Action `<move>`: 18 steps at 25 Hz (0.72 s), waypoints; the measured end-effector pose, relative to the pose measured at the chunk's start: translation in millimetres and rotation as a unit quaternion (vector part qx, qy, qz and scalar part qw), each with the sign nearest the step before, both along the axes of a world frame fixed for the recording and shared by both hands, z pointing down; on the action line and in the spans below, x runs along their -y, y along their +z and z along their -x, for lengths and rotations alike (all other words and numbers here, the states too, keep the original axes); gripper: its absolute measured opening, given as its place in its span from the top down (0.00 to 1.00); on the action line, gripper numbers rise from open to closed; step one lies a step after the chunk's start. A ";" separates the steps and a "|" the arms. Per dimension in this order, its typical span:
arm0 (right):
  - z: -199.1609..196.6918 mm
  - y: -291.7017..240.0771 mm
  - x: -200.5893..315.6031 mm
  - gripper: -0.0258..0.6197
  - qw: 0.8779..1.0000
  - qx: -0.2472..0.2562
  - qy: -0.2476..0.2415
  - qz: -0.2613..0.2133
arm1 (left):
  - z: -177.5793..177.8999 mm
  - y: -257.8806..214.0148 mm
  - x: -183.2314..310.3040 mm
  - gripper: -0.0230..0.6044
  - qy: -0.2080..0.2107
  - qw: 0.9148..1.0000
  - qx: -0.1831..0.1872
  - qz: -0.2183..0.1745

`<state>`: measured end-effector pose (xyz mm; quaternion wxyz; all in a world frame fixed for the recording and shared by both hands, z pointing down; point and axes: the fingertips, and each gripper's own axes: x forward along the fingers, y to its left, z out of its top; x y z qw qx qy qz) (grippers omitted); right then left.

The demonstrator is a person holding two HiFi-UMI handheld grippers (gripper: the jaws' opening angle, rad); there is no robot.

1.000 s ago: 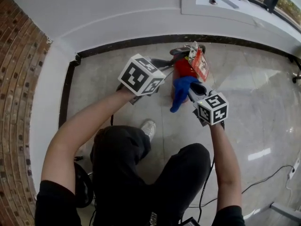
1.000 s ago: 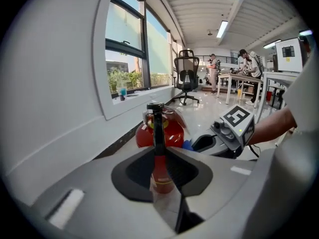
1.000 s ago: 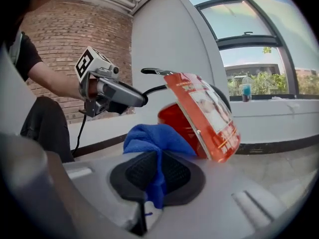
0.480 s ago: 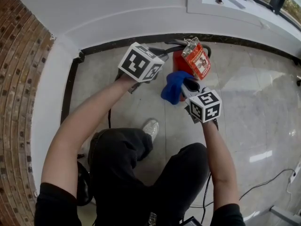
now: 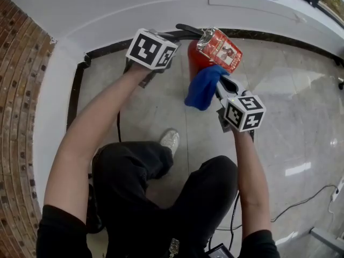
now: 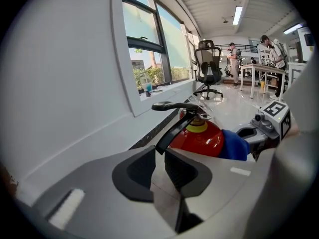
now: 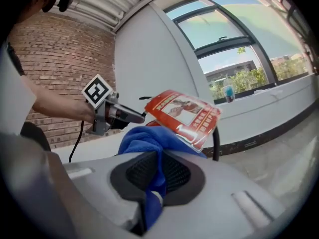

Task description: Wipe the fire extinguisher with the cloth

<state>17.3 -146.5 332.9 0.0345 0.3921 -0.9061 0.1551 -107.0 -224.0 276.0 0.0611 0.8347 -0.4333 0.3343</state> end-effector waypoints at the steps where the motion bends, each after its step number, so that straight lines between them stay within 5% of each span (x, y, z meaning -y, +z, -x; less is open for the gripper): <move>1: -7.0 -6.4 5.5 0.92 1.000 0.003 0.012 0.000 | 0.9 -0.4 1.8 0.86 -0.003 1.000 -0.003 -0.003; 6: -33.4 -25.4 25.4 0.92 0.999 -0.006 0.043 0.002 | -2.3 1.8 -6.2 0.86 -0.003 1.000 -0.024 -0.017; 11: -43.0 -40.9 48.1 0.92 0.998 -0.020 0.062 0.007 | -3.0 24.1 -41.5 0.81 0.018 0.999 -0.022 0.033; 18: -37.6 -53.9 66.7 0.92 0.997 -0.024 0.073 0.020 | -45.9 31.3 -80.7 0.74 0.090 0.994 -0.022 0.052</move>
